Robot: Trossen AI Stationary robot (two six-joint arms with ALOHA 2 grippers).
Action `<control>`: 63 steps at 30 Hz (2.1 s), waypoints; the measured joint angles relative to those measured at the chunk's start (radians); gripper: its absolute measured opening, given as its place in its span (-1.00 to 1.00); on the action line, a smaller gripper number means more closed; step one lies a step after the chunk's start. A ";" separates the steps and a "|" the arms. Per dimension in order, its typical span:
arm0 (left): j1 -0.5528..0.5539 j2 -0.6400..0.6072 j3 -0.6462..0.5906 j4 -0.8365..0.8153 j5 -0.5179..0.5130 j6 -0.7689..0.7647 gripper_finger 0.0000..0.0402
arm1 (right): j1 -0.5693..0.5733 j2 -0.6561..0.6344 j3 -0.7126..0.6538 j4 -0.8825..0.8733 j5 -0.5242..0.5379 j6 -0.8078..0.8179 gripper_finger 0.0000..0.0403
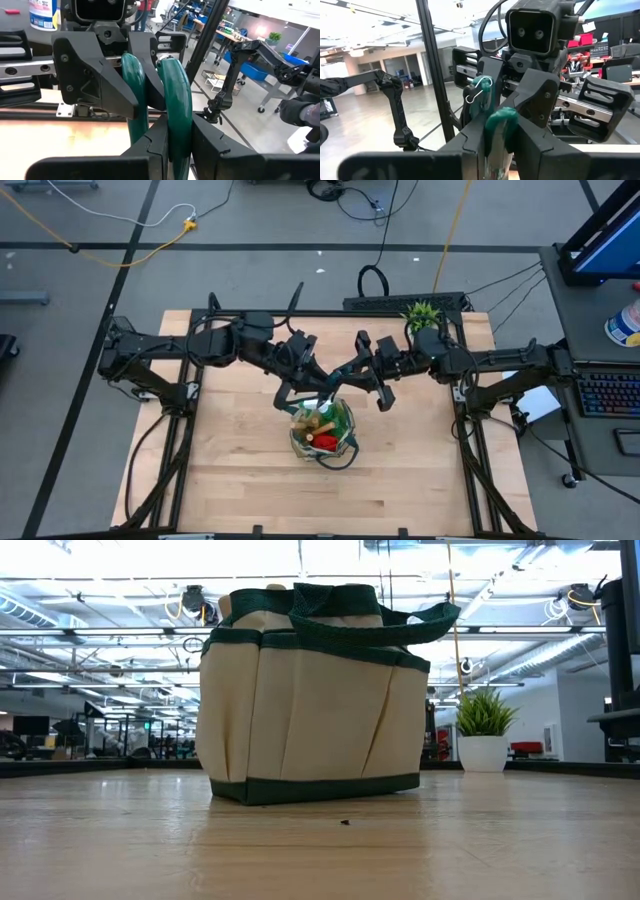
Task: Pick & Place Garden tools in Gardening bag
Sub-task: Put the green shear scissors into the gardening bag
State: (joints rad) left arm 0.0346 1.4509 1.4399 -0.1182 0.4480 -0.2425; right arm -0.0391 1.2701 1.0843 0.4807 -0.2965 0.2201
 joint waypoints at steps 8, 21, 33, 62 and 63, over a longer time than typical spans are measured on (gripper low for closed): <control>0.006 -0.001 0.000 -0.019 -0.007 -0.030 -0.62 | 0.000 0.000 -0.001 -0.005 0.005 0.000 -0.70; 0.068 -0.067 0.000 -0.175 -0.030 0.014 -0.14 | 0.001 0.000 -0.001 -0.033 0.009 0.003 -0.71; 0.092 -0.189 0.003 -0.490 -0.303 0.063 -0.12 | 0.024 0.000 -0.001 -0.123 0.086 -0.004 -0.77; -0.067 -0.616 -0.508 -0.284 -0.497 -0.102 -0.15 | 0.345 0.067 -0.001 -0.114 0.812 -0.005 -0.81; -0.072 -0.629 -0.521 -0.277 -0.502 -0.103 -0.15 | 0.349 0.077 -0.001 -0.100 0.828 0.003 -0.81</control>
State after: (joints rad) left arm -0.0377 0.8224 0.9191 -0.3954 -0.0540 -0.3460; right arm 0.3099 1.3475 1.0836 0.3812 0.5317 0.2229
